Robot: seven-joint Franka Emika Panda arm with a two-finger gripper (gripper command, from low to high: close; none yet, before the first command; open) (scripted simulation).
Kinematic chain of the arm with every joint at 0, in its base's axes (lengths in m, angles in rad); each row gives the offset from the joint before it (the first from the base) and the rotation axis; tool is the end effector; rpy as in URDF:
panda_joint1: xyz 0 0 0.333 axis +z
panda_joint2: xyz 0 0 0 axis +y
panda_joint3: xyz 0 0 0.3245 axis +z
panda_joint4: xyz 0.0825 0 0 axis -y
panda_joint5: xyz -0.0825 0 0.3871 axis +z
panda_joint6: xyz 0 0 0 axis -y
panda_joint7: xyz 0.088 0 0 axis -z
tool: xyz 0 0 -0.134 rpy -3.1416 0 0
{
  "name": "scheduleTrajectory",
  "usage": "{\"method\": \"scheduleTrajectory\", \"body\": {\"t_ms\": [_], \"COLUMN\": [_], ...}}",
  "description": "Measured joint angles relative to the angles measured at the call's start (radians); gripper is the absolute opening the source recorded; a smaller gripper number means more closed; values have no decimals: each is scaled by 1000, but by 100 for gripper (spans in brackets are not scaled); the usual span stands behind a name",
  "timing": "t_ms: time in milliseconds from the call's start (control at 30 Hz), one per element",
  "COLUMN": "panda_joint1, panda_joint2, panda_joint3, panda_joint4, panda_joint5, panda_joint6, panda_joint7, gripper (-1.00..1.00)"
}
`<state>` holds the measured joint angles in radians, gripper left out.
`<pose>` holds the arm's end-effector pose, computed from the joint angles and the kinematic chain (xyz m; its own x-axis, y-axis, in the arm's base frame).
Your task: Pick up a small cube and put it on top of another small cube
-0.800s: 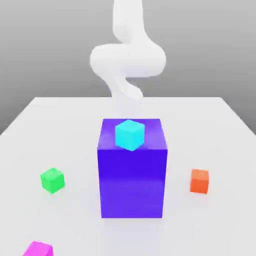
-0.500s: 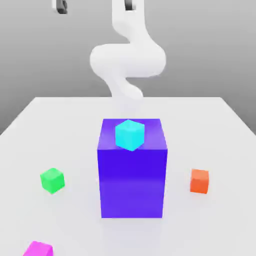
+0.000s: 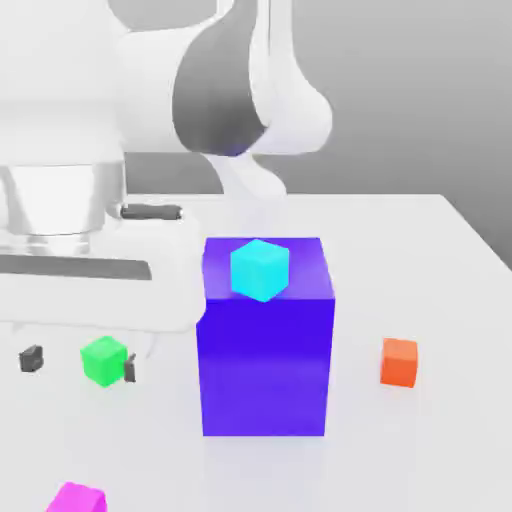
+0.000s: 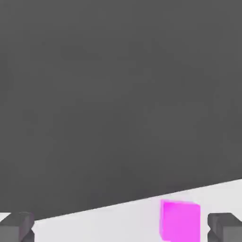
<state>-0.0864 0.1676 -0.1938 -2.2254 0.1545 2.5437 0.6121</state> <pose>0.5447 -0.1561 0.2942 0.5266 -0.8463 0.0810 -0.8335 -0.5327 -0.1464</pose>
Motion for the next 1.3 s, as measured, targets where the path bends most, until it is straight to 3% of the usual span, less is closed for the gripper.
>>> {"method": "scheduleTrajectory", "body": {"t_ms": [333,367,567,733,1067,1300], "panda_joint1": [-80,-89,-93,-65,-125,-213], "panda_joint2": [360,389,404,272,-77,-272], "panda_joint3": [17,27,32,-8,-172,-230], "panda_joint4": [45,52,55,22,-230,-426], "panda_joint5": [51,59,64,17,-347,-463], "panda_joint6": [151,173,183,85,38,46], "panda_joint7": [-58,-64,-67,-38,-302,-616], "gripper": [0,-100,-100,-100,-100,-100]}}
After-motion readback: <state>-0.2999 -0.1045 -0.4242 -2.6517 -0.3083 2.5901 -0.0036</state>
